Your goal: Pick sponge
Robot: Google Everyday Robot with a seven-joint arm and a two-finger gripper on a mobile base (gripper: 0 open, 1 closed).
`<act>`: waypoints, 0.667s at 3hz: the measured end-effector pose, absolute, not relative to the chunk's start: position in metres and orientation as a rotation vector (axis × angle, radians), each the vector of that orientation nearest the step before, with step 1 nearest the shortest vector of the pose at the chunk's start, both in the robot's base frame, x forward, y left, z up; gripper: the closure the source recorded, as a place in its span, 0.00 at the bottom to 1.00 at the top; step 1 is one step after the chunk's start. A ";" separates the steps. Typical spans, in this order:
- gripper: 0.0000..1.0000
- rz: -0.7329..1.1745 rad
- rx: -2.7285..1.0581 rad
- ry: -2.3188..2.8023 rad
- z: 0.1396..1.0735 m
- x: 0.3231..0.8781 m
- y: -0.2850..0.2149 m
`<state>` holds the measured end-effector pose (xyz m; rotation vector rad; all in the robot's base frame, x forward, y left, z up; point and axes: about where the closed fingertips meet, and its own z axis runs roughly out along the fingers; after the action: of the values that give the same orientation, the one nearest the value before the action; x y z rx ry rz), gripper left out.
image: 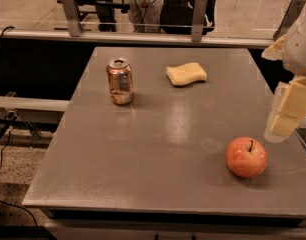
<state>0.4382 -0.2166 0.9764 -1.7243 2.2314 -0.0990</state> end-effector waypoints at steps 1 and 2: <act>0.00 -0.099 -1.724 2.231 0.976 0.438 -0.217; 0.00 -0.105 -1.728 2.190 0.978 0.457 -0.212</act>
Offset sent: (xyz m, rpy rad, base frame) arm 0.0475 0.0102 0.0006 0.0291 -0.0498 0.0501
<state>0.4573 -0.2119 0.9785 -1.7280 2.1903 -0.1046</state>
